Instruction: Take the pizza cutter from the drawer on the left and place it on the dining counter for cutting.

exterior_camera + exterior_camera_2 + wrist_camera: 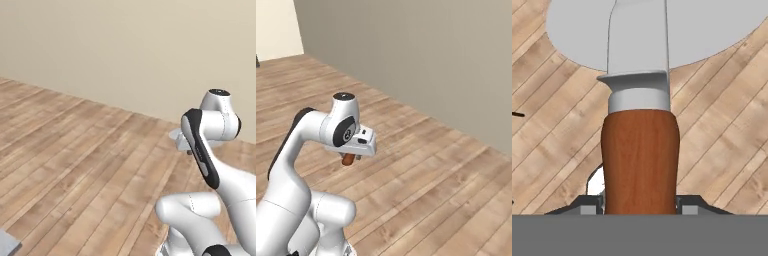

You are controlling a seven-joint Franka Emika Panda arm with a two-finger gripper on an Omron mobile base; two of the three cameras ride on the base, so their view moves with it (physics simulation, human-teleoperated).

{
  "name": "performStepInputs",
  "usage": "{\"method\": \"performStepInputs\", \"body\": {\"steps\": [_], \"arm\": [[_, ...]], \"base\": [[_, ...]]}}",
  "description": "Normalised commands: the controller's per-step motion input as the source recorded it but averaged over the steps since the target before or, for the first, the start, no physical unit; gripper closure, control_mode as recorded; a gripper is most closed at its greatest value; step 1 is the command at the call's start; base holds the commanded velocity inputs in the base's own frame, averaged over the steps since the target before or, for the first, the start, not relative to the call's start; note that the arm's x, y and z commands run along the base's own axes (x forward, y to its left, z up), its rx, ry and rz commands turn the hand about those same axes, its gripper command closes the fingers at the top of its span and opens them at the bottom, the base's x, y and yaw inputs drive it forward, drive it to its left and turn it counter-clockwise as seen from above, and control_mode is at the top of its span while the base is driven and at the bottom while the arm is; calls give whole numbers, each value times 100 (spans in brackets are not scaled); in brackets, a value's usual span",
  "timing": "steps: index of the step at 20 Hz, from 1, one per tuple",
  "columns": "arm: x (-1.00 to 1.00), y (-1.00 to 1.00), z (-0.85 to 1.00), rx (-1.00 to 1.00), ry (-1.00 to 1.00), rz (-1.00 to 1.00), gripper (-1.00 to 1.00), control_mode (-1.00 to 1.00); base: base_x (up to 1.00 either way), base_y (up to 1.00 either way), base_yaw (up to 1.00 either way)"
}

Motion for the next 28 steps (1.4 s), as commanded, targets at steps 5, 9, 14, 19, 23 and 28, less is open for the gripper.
{"method": "performStepInputs", "body": {"steps": [5,9,14,19,23,28], "arm": [[0,0,0,0,0,0,100,100],[0,0,0,0,0,0,100,100],[0,0,0,0,0,0,100,100],[0,0,0,0,0,0,100,100],[0,0,0,0,0,0,100,100],[0,0,0,0,0,0,100,100]], "base": [[100,-55,62],[100,-50,59],[100,-56,59],[100,-49,60],[100,-42,65],[100,-39,67]]}}
